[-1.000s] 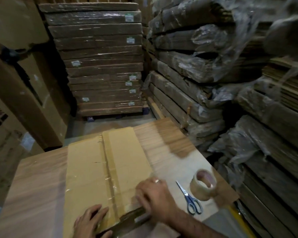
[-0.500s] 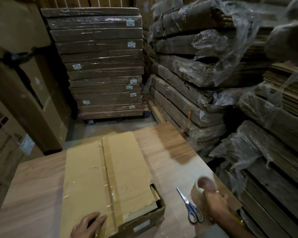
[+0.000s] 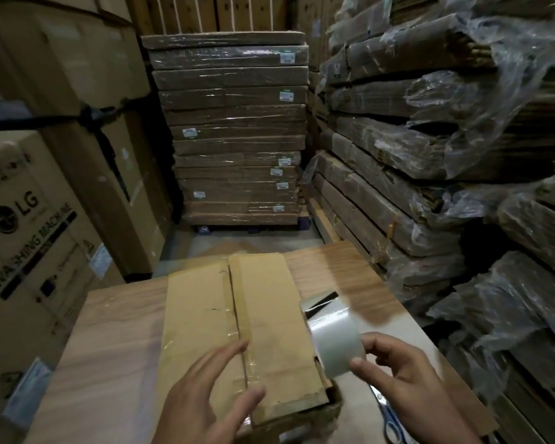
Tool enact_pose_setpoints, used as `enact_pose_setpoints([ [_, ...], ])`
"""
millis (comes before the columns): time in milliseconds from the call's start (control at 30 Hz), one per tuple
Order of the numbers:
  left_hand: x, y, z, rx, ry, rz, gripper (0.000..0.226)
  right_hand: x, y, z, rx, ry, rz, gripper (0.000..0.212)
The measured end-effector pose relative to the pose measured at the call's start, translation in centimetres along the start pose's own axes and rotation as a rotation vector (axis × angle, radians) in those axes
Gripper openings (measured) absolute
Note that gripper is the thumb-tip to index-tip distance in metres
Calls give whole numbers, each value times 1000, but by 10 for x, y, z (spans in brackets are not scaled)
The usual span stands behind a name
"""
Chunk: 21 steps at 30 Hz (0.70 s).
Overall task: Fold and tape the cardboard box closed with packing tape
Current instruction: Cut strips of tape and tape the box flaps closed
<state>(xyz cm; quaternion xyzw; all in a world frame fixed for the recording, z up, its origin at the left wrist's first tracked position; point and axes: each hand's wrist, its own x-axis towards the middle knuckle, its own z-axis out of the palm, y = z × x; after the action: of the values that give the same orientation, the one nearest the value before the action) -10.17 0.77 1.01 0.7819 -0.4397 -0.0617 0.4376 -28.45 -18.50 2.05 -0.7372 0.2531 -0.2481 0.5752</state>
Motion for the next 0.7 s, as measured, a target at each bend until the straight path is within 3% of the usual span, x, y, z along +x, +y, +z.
enact_pose_setpoints([
  [100, 12, 43, -22, -59, 65, 60, 77, -2, -28, 19, 54, -90, -117, 23],
  [167, 17, 59, -32, -51, 51, 80, 86, -3, -44, 29, 85, -174, -189, 15],
  [233, 19, 70, -39, -20, 41, 131, 82, -2, -47, 33, 102, -233, -230, 49],
  [267, 19, 72, -42, -4, 42, 147, 79, -1, -50, 36, 126, -225, -242, 55],
  [367, 17, 70, -48, 68, 61, 178, 78, 2, -55, 43, 32, -130, -376, 43],
  [533, 11, 68, -53, 331, 167, 332, 85, 8, -71, 45, -455, -1, -762, 21],
  [700, 1, 76, -50, 365, 308, 431, 68, 11, -84, 45, -555, -24, -815, 15],
])
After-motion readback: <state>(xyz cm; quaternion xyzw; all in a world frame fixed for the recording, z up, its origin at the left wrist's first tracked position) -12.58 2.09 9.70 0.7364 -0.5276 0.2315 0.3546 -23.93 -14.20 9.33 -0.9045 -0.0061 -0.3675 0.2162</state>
